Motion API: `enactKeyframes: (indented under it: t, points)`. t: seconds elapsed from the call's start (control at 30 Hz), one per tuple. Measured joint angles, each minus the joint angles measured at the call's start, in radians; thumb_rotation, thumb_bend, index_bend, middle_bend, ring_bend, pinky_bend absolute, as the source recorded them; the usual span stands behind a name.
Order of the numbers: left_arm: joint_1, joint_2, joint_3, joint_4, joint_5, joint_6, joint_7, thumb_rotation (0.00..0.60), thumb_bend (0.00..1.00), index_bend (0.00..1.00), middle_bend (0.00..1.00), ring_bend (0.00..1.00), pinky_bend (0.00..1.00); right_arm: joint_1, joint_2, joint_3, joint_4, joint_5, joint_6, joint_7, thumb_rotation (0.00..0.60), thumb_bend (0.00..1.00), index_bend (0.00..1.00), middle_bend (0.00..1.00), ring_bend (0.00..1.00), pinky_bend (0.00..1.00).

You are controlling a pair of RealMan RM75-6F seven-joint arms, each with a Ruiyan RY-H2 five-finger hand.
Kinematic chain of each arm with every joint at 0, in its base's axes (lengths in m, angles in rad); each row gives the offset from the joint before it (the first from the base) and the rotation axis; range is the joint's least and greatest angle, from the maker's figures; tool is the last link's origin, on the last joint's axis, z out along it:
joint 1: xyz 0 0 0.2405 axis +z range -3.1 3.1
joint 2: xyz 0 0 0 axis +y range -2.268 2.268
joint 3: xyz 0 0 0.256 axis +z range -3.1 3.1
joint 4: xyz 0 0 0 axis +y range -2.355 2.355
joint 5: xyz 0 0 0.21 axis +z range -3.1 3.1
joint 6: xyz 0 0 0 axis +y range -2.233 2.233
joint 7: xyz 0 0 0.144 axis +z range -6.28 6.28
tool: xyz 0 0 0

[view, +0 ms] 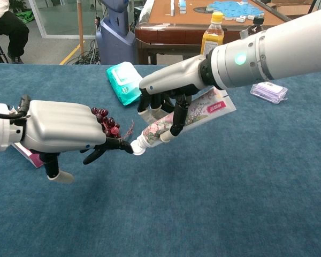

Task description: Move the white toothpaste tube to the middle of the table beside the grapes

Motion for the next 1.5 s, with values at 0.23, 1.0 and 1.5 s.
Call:
enactKeyframes:
  t: [0.23, 1.0, 1.5]
  points:
    - [-0.005, -0.003, 0.002, 0.001, 0.001, 0.0, -0.003, 0.6, 0.2, 0.06, 0.51, 0.46, 0.26, -0.015, 0.001, 0.018, -0.004, -0.023, 0.009, 0.034, 0.6, 1.0, 0.9, 0.77, 0.7, 0.47]
    - [0.041, 0.1, 0.007, -0.038, -0.007, 0.085, -0.049, 0.6, 0.2, 0.06, 0.51, 0.46, 0.26, -0.155, -0.031, 0.019, 0.071, -0.146, 0.144, 0.151, 0.6, 0.93, 0.9, 0.7, 0.63, 0.48]
    - [0.093, 0.165, 0.013, -0.06, -0.02, 0.127, -0.065, 0.6, 0.2, 0.06, 0.51, 0.46, 0.26, -0.197, -0.14, -0.013, 0.213, -0.201, 0.138, 0.169, 0.6, 0.84, 0.85, 0.65, 0.57, 0.44]
